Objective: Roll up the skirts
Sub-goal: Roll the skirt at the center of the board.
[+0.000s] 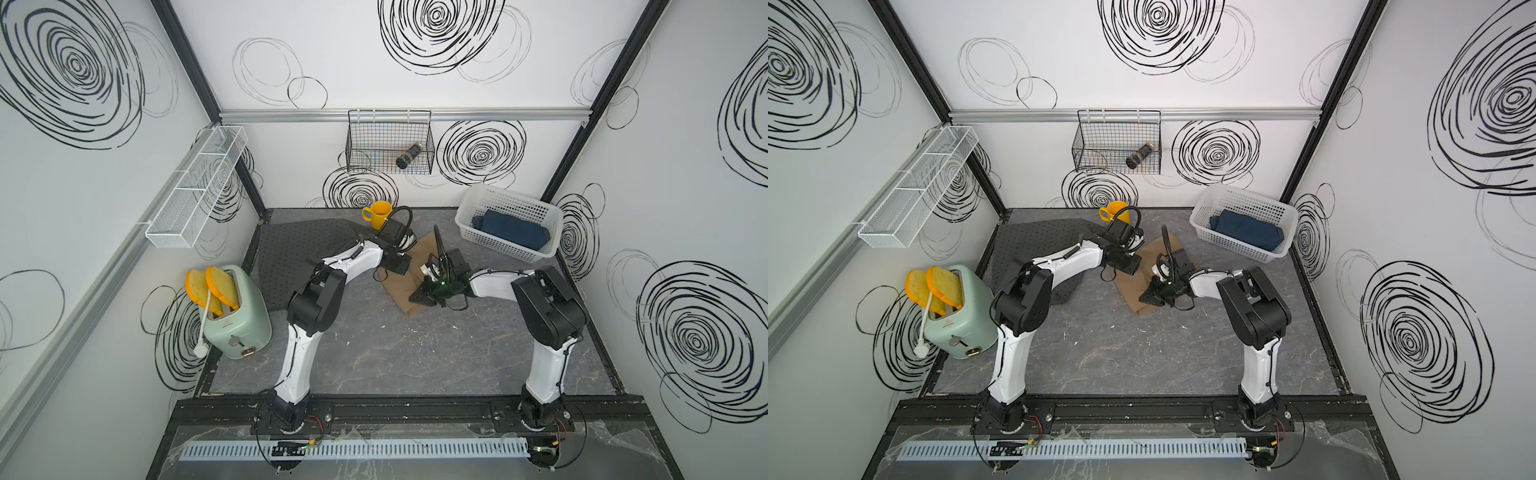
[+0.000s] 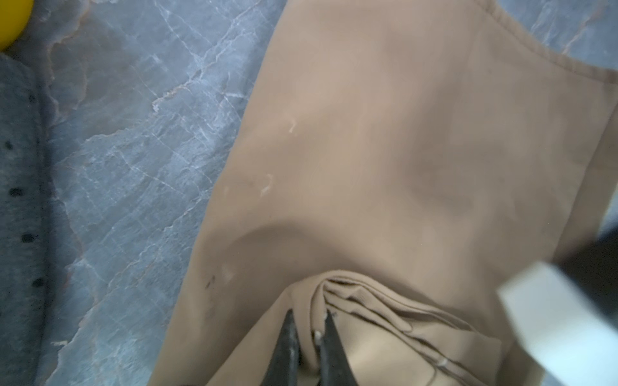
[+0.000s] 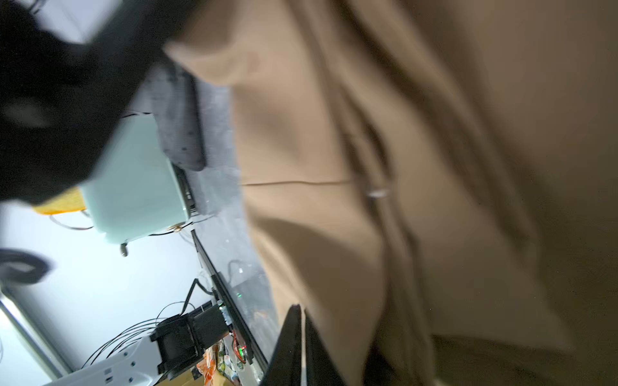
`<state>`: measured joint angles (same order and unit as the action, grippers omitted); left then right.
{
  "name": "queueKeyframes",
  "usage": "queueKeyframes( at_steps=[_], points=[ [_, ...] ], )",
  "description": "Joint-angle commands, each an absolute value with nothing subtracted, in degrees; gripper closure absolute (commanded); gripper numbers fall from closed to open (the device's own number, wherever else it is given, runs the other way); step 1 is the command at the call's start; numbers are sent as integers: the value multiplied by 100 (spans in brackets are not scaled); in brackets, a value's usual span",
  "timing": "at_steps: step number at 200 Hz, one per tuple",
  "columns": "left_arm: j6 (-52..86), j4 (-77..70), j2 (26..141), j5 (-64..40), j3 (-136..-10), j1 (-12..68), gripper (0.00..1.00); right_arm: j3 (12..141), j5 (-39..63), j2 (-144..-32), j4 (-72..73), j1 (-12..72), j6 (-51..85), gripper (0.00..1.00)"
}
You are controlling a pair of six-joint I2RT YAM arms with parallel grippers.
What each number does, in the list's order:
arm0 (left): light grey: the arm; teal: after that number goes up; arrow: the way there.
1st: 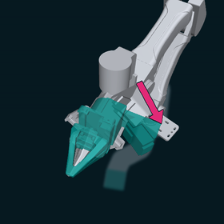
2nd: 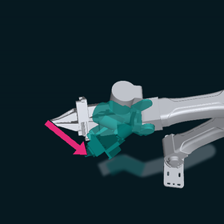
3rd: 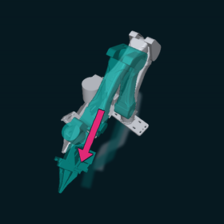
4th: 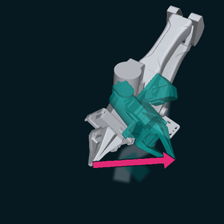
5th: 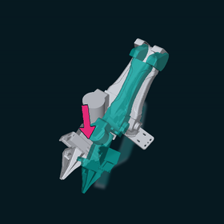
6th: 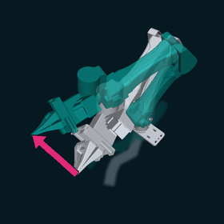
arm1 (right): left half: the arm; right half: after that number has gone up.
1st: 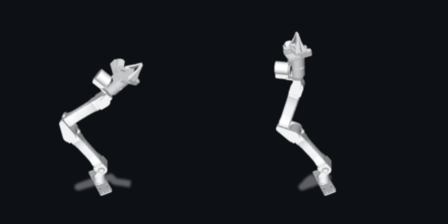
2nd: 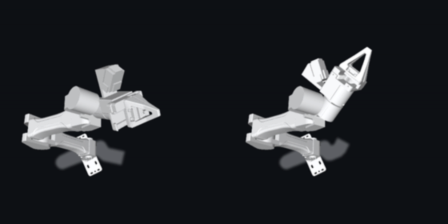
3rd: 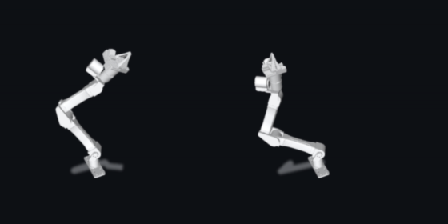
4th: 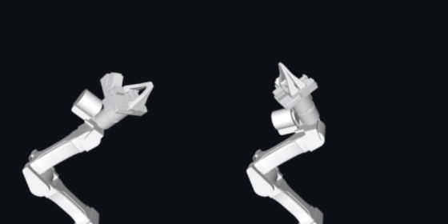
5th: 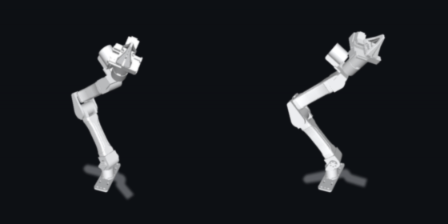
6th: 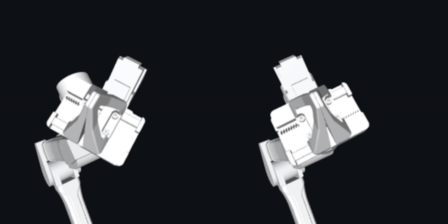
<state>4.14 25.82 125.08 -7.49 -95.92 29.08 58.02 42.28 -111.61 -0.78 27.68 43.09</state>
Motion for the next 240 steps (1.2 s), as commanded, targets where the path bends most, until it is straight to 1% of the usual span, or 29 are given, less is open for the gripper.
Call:
queueKeyframes(
  at_steps=[1, 24, 46, 58, 71, 75, 85, 89, 106, 118, 135, 150, 161, 179, 192, 202, 215, 240],
  points=[
    [554, 2601, 12753, -1006, -9855, 2797, 91, 5714, 3928, -11453, -197, 2696, 4129, 91],
    [796, 2592, 12859, -1073, -9935, 2689, 89, 5560, 3941, -11520, -137, 2746, 4127, 92],
    [1211, 2619, 13028, -1104, -10196, 2484, 84, 5362, 3842, -11452, -65, 2800, 4123, 91],
    [1368, 2734, 13174, -951, -10465, 2389, 78, 5294, 3858, -11468, -7, 2782, 4131, 91],
    [1506, 2944, 13341, -585, -10823, 2345, 77, 5312, 3890, -11521, -26, 2756, 4136, 91],
    [1523, 3015, 13379, -500, -10936, 2332, 73, 5336, 3915, -11539, -40, 2743, 4125, 91],
    [1585, 3177, 13399, -258, -11183, 2342, 59, 5359, 3950, -11537, -35, 2735, 4131, 91],
    [1616, 3245, 13376, -118, -11258, 2346, 55, 5374, 3955, -11526, -44, 2735, 4133, 91],
    [1893, 3292, 13031, 334, -11241, 2317, 42, 5444, 3962, -11455, -102, 2748, 4139, 91],
    [2131, 3243, 12667, 375, -11051, 2234, 39, 5502, 3997, -11427, -140, 2737, 4140, 90],
    [2772, 3200, 12014, 451, -10513, 2057, 35, 5524, 4039, -11364, -149, 2735, 4158, 89],
    [3371, 3071, 11338, 162, -9676, 1881, 35, 5539, 4101, -11342, -150, 2734, 4168, 89],
    [3953, 2843, 10768, -102, -8833, 1753, 35, 5526, 4153, -11329, -115, 2736, 4192, 89],
    [4783, 1799, 9810, -1018, -7081, 1636, 34, 5509, 4269, -11328, -59, 2724, 4209, 89],
    [5306, 684, 9284, -1748, -5901, 1685, 28, 5485, 4297, -11320, -37, 2712, 4212, 89],
    [5647, 151, 9098, -2025, -5298, 1764, 28, 5484, 4339, -11319, -11, 2714, 4223, 89],
    [5904, -428, 9010, -2281, -4803, 1927, 27, 5496, 4353, -11319, -50, 2713, 4210, 89],
    [6355, -1217, 9209, -2524, -4457, 2184, 26, 5425, 4338, -11276, -25, 2709, 4200, 89]
  ],
)
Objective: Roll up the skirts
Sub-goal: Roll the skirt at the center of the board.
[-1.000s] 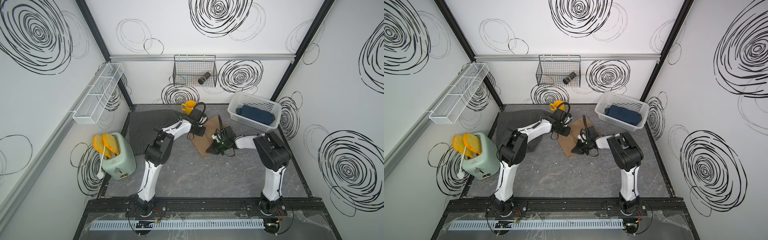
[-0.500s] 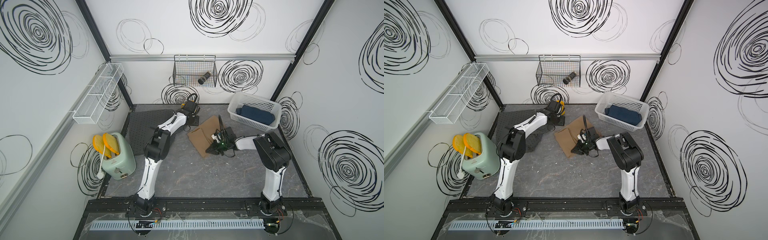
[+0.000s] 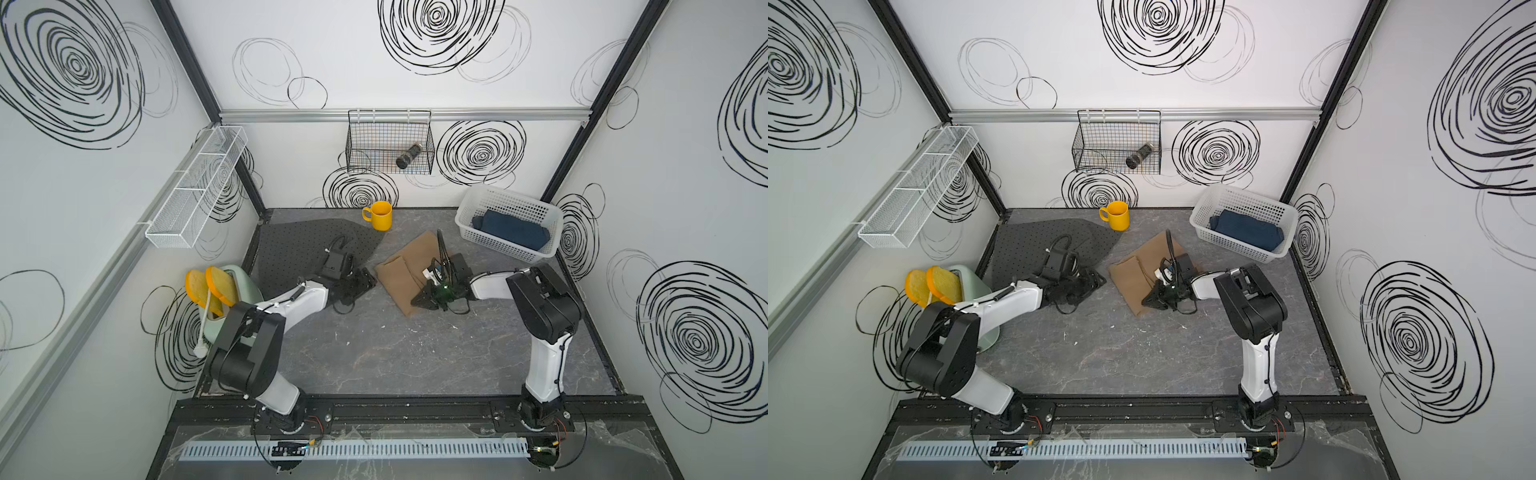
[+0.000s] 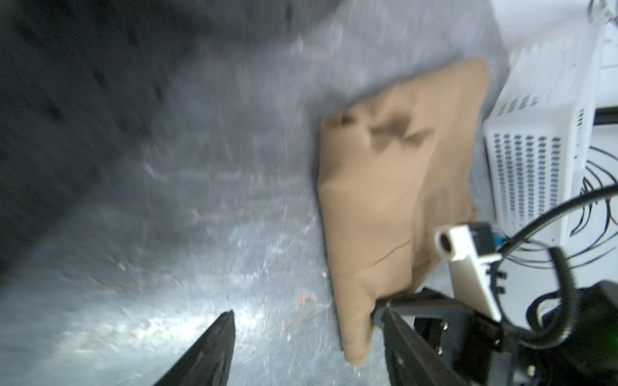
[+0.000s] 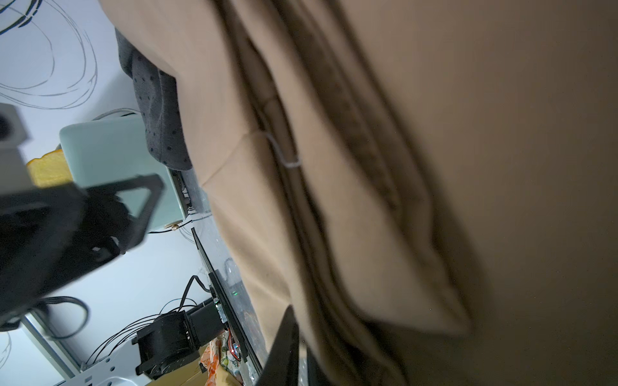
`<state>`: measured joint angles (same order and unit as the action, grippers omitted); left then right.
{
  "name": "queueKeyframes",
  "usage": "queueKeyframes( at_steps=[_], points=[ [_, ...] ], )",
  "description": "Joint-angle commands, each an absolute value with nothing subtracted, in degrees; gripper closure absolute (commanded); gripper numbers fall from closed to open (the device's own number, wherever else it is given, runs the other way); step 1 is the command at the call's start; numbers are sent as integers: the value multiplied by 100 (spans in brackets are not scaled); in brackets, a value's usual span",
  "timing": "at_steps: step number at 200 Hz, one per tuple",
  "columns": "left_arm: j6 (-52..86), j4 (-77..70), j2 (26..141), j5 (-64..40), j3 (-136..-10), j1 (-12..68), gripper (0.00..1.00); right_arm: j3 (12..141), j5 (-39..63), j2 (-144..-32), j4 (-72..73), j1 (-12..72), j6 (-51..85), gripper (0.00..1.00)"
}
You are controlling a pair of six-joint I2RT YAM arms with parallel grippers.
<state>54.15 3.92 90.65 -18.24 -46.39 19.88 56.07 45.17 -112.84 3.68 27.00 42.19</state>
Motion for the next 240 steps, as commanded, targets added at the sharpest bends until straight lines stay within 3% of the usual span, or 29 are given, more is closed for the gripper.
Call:
queueKeyframes(
  at_steps=[1, 46, 85, 93, 124, 160, 200, 240],
  points=[
    [6372, -1237, 9227, -2532, -4457, 2195, 26, 5424, 4335, -11276, -21, 2712, 4201, 88],
    [6967, -1687, 10098, -2418, -4824, 2586, 26, 5344, 4340, -11250, 17, 2711, 4177, 88],
    [7366, -1916, 10802, -2413, -5203, 2872, 34, 5342, 4338, -11224, 3, 2731, 4172, 88],
    [7444, -1886, 10858, -2329, -5229, 2883, 43, 5328, 4340, -11223, 0, 2733, 4163, 88],
    [7191, -1016, 10999, -1809, -5485, 2811, 100, 5300, 4217, -11185, -77, 2719, 4099, 88],
    [5779, 1509, 11034, -924, -6490, 2774, 100, 5068, 3884, -10737, -225, 2681, 4050, 83],
    [4771, 2719, 10209, -619, -6194, 2647, 100, 4779, 3962, -9639, -198, 2709, 4276, 78],
    [3826, 4105, 9427, -97, -5936, 2621, 100, 5630, 3589, -9349, -559, 3418, 4407, 76]
  ],
)
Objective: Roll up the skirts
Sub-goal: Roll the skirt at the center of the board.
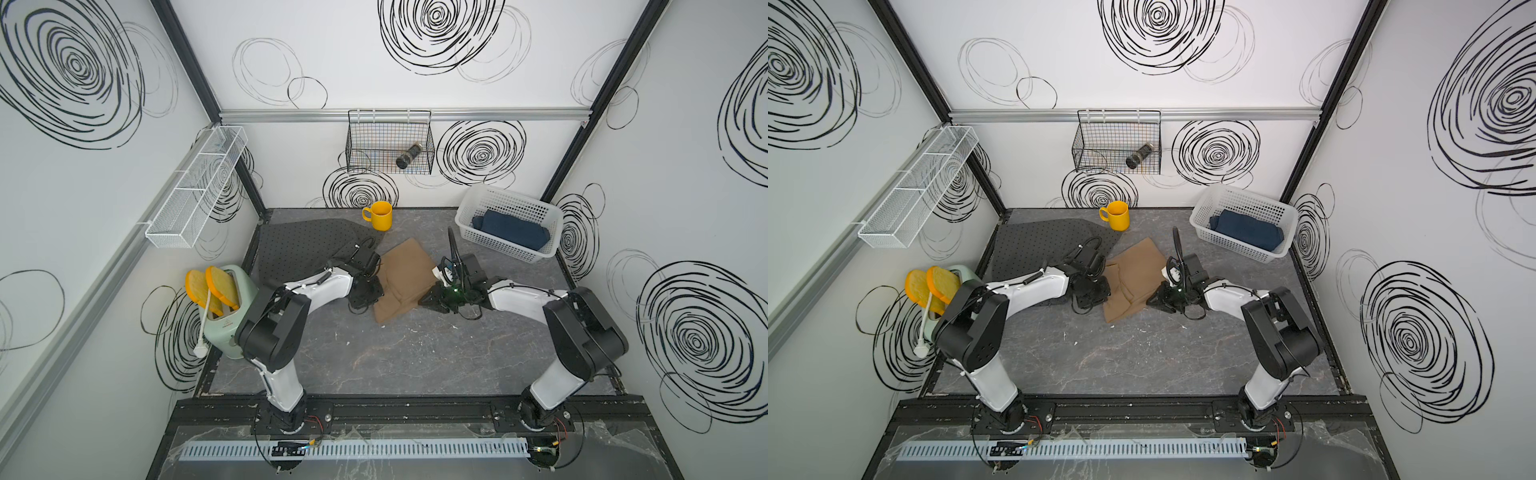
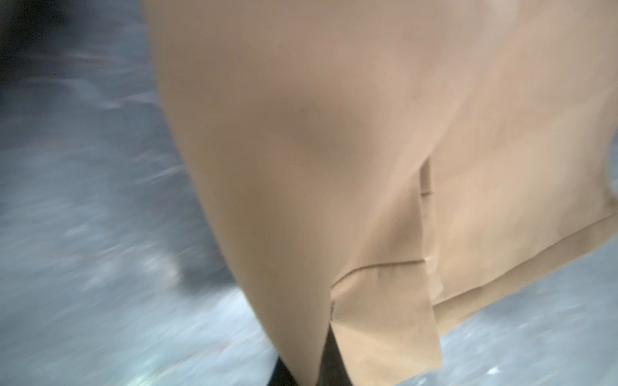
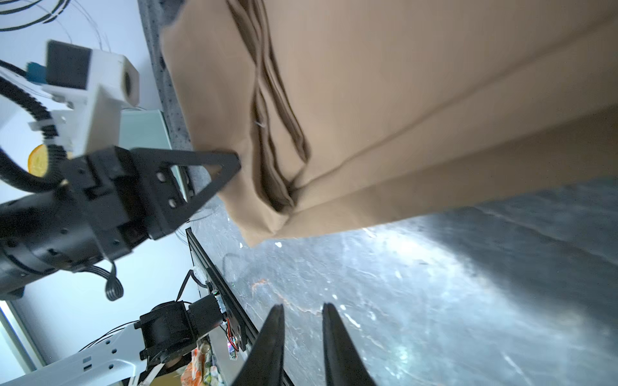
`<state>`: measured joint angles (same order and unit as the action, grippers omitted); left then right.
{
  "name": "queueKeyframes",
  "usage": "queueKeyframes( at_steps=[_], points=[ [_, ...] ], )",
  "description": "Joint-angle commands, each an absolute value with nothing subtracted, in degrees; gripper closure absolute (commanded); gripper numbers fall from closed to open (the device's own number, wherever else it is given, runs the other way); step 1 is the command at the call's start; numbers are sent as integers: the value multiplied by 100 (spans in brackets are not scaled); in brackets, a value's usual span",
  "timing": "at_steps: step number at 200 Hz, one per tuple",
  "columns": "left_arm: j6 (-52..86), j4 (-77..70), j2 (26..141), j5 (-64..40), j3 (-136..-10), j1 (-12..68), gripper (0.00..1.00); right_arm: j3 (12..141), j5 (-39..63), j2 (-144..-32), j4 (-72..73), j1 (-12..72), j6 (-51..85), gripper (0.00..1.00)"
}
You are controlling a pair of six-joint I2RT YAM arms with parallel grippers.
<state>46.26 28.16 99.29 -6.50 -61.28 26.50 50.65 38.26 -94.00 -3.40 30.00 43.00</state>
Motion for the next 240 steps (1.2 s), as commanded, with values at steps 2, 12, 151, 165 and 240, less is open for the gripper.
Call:
queueKeyframes(
  at_steps=[2, 12, 151, 165, 240],
  points=[
    [3806, 4157, 9397, -79, -5911, 2613, 100, 5672, 3576, -9366, -542, 3460, 4431, 76],
    [3756, 4342, 9150, -47, -5816, 2563, 100, 5879, 3494, -9592, -460, 3646, 4578, 76],
    [4214, 5897, 9860, 838, -7295, 3235, 100, 8172, 3645, -12725, -695, 4597, 4458, 83],
    [4331, 5947, 10094, 853, -7571, 3384, 100, 8149, 3609, -12771, -704, 4597, 4461, 83],
    [5226, 4624, 10299, -791, -8039, 3444, 83, 7731, 3581, -12923, -477, 4562, 4437, 84]
  ],
)
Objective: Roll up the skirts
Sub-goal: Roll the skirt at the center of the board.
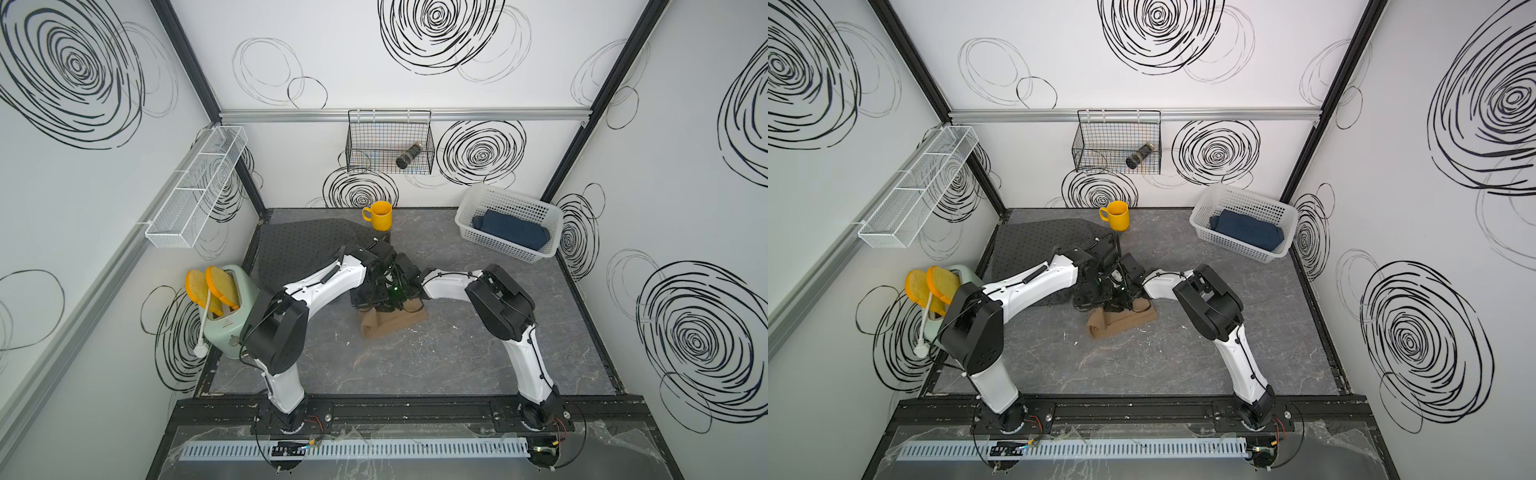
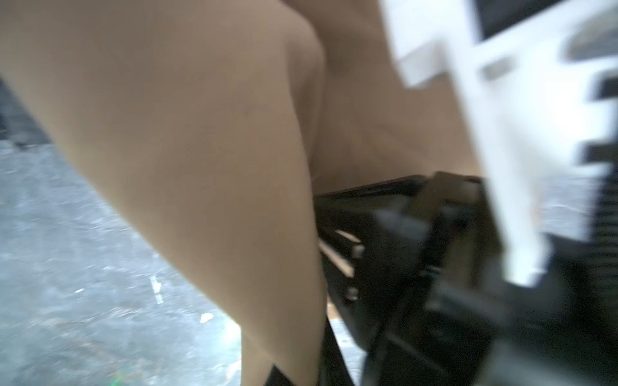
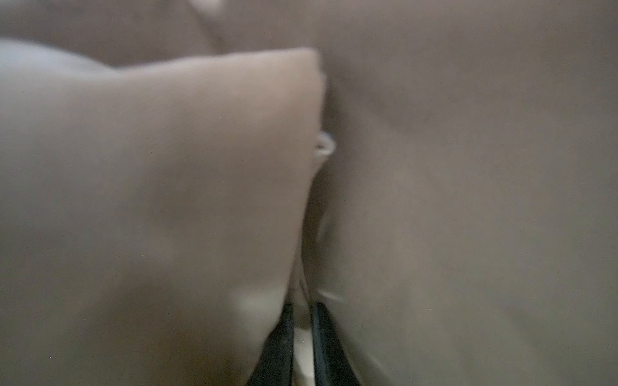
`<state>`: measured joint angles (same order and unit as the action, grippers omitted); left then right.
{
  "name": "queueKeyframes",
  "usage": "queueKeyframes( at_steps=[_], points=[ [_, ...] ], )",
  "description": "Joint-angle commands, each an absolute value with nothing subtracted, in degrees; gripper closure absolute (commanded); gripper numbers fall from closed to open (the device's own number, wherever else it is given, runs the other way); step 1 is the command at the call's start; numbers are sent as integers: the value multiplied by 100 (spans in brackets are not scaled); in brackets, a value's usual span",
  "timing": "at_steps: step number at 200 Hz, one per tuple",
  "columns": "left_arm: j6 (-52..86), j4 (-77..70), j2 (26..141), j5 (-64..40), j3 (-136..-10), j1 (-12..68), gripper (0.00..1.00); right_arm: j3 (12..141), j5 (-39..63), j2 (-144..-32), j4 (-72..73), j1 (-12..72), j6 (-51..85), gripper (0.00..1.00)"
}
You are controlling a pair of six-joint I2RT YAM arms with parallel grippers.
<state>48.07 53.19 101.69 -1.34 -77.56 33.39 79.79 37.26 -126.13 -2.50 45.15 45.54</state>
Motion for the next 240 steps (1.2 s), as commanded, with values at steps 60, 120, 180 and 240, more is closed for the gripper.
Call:
queueKeyframes(
  at_steps=[60, 120, 180, 240],
  points=[
    [5305, 4794, 11097, -727, -8542, 3375, 87, 7365, 3343, -12498, -469, 4406, 4280, 83],
    [5121, 5005, 11298, -380, -8519, 3192, 95, 6598, 3381, -11556, 307, 4121, 4383, 80],
    [4975, 5239, 11480, -185, -8793, 3153, 100, 5699, 3229, -10245, 337, 3447, 4590, 68],
    [5148, 5648, 12313, 103, -9722, 3660, 99, 4119, 3282, -9343, 1528, 3261, 3969, 56]
  ],
)
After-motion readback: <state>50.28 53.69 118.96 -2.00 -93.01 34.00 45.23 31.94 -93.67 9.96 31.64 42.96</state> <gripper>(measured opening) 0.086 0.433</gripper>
